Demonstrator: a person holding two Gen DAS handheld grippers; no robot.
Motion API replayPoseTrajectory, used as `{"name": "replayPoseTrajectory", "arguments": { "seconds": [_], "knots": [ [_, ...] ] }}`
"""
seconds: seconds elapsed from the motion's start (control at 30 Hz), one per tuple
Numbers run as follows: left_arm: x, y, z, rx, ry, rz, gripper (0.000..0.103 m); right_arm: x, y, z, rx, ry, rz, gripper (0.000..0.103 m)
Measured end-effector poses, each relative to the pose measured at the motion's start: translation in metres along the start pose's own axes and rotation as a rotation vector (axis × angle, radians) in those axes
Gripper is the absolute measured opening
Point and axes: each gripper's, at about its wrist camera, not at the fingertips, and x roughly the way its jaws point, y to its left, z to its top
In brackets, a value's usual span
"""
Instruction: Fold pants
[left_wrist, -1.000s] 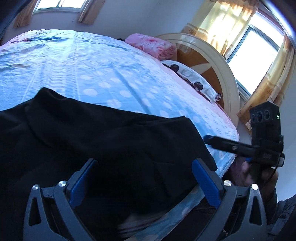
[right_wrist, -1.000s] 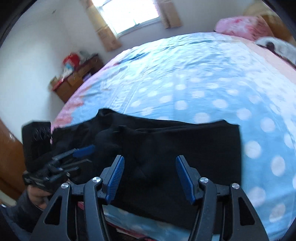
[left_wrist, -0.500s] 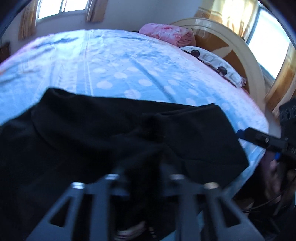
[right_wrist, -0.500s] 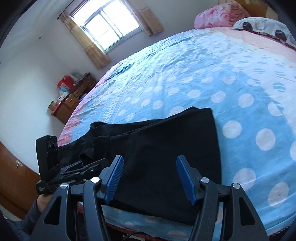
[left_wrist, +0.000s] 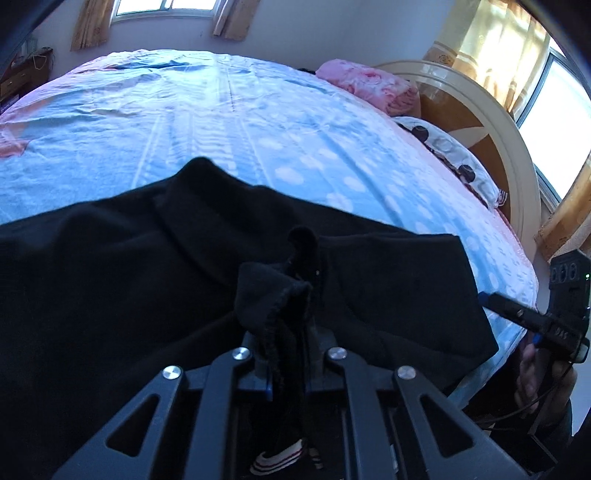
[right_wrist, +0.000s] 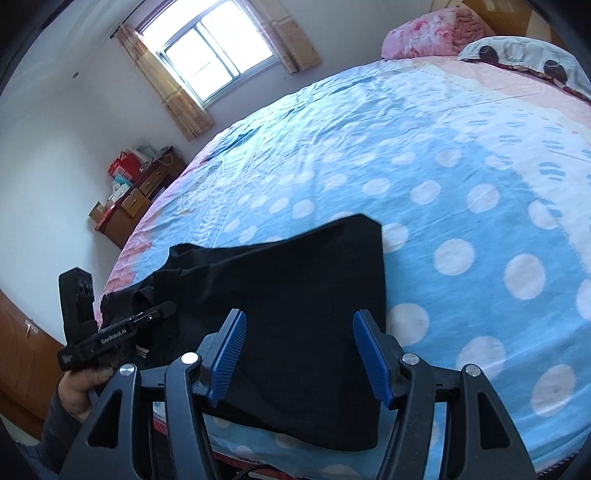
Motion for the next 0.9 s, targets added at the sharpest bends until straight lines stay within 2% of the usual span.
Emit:
{"name": "replayPoseTrajectory", "arguments": {
  "seconds": [0.1, 0.17, 0.23, 0.3, 0.4, 0.47, 0.53, 0.67, 0.77, 0.9],
  "knots": [
    [-0.002, 0.001, 0.001, -0.007, -0.005, 0.002, 0.016, 0.016, -0.001, -0.005, -0.002, 0.056, -0.019, 0.064],
    [-0.002, 0.005, 0.001, -0.01, 0.0, 0.002, 0.021, 0.017, 0.003, -0.007, -0.033, 0.05, -0.024, 0.065],
    [-0.001, 0.005, 0.001, -0.008, 0.0, -0.002, 0.021, 0.02, 0.006, -0.008, -0.068, 0.063, -0.02, 0.071],
    [-0.002, 0.001, 0.001, 0.018, 0.002, 0.019, 0.025, 0.02, 0.009, -0.009, -0.086, 0.064, -0.032, 0.071],
    [-0.005, -0.004, 0.003, 0.04, -0.006, 0.046, 0.039, 0.01, 0.01, -0.003, -0.042, 0.038, -0.019, 0.071],
    [-0.006, -0.007, 0.003, 0.056, -0.007, 0.053, 0.053, 0.004, 0.014, 0.004, -0.034, -0.002, 0.008, 0.071],
    [-0.005, -0.009, 0.003, 0.066, -0.005, 0.065, 0.058, 0.001, 0.021, 0.014, -0.058, -0.04, 0.002, 0.071],
    [0.0, -0.011, 0.003, 0.076, 0.004, 0.084, 0.064, 0.019, 0.022, 0.034, -0.069, -0.052, -0.027, 0.071],
    [0.002, -0.014, 0.004, 0.094, 0.01, 0.087, 0.07, 0.053, 0.006, 0.042, -0.013, 0.061, -0.084, 0.071],
    [0.0, -0.014, 0.004, 0.095, 0.008, 0.088, 0.07, 0.048, 0.013, 0.043, -0.018, 0.044, -0.1, 0.071]
  ]
}}
